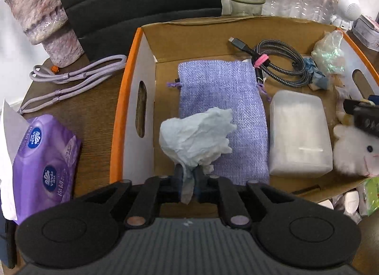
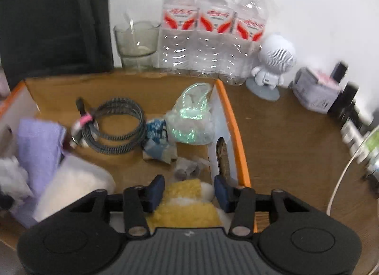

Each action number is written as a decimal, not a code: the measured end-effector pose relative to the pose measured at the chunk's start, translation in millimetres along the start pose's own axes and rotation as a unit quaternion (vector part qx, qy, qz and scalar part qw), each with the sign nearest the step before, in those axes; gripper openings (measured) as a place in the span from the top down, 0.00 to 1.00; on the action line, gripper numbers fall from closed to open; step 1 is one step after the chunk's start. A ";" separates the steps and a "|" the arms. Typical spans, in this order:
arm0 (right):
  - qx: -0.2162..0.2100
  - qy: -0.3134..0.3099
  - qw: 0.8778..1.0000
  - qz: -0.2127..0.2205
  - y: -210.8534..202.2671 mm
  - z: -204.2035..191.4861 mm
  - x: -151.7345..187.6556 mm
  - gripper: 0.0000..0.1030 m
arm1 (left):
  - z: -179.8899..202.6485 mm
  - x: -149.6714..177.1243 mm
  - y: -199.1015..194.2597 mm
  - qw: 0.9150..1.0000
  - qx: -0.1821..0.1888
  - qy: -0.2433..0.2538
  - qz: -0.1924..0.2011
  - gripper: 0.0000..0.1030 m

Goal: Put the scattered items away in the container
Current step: 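Carry the plush toy with the right tool while the left tool carries the tissue into the box, then withdraw both tools from the box back over the desk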

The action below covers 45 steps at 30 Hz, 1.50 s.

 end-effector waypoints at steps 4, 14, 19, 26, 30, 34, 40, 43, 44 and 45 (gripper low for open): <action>0.060 -0.081 0.995 0.019 0.5 -11.7 6.4 0.41 | -7.7 1.4 -13.5 0.999 0.035 -0.027 -0.006 0.72; -0.090 0.055 0.994 -0.036 -58.3 30.4 -36.5 0.21 | -37.8 -13.3 -76.4 0.996 0.059 -0.068 0.014 0.40; -0.120 0.040 0.991 -0.047 -89.2 32.9 -34.0 0.13 | -26.8 -3.9 -85.3 0.996 0.068 -0.055 0.006 0.38; -0.148 0.025 0.989 -0.017 -108.1 21.2 -7.8 0.13 | -29.9 4.3 -145.8 0.975 0.027 -0.042 0.216 0.09; -0.173 0.002 0.979 0.103 -133.2 7.0 9.3 0.13 | -29.7 27.6 -166.5 0.946 -0.006 -0.042 0.320 0.06; -0.131 0.000 0.948 0.290 -165.6 14.2 37.6 0.13 | -29.7 83.0 -183.9 0.906 -0.020 -0.083 0.416 0.00; -0.132 0.007 0.937 0.323 -195.6 19.6 128.9 0.12 | -9.2 196.5 -186.9 0.903 -0.028 -0.104 0.415 0.00; -0.170 0.008 0.940 0.295 -205.8 13.8 170.7 0.10 | 13.4 219.9 -179.6 0.918 -0.004 -0.057 0.392 0.00; -0.189 -0.001 0.939 0.287 -207.4 10.5 180.6 0.10 | 20.9 217.3 -174.0 0.924 -0.003 -0.034 0.382 0.01; -0.199 -0.013 0.942 0.269 -202.5 6.3 185.7 0.12 | 27.2 210.7 -166.3 0.929 0.000 -0.015 0.371 0.04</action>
Point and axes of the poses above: each gripper's, at about its wrist camera, not at the fingertips, and y roughly the way its jaws point, z to its right, x to its underside, the point moved 9 cm from there along y, roughly the way its jaws point, and after that the axes turned 2 degrees about y, right-handed, at the moved point
